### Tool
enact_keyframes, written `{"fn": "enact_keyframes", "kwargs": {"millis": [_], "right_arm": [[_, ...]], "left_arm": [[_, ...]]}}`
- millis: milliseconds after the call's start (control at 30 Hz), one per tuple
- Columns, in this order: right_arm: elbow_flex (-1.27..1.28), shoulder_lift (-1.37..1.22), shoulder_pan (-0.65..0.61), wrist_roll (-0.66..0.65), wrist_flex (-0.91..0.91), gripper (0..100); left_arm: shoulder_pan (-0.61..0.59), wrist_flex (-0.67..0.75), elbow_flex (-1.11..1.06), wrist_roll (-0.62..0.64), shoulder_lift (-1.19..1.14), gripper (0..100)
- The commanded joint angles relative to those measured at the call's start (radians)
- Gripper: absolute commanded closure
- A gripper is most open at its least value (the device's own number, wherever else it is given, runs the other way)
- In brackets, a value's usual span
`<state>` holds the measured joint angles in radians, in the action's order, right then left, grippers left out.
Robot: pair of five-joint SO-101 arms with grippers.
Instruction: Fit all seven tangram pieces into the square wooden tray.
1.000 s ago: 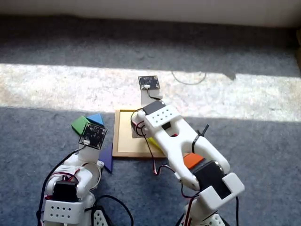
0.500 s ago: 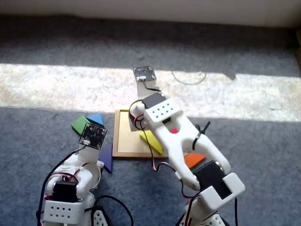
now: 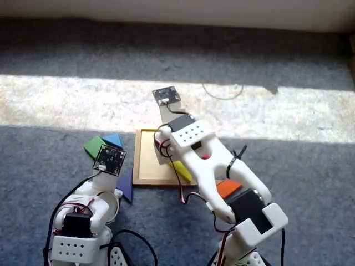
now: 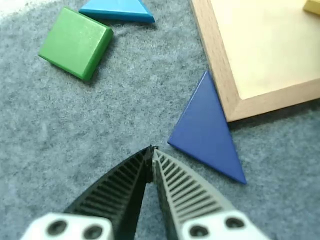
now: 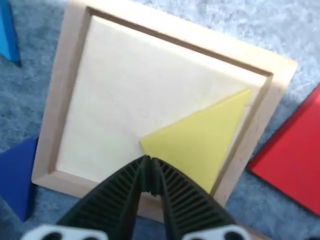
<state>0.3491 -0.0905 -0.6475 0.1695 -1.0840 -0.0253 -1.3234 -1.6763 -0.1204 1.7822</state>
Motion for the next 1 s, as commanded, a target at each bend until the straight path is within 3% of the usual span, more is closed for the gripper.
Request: {"fn": "enact_keyframes", "kwargs": {"millis": [0,300,967], "right_arm": [[0.01,0.019,0.008,-0.014,0.031,99.2],[0.012,-0.001,0.116,-0.015,0.082,99.2],[-0.067,-0.122,0.2,-0.064,0.082,99.2]], "left_arm": [[-0.013,-0.002,-0.021,0.008,0.03,99],[-0.013,-0.002,-0.021,0.008,0.03,99],[-0.013,-0.002,-0.021,0.008,0.03,99]]}}
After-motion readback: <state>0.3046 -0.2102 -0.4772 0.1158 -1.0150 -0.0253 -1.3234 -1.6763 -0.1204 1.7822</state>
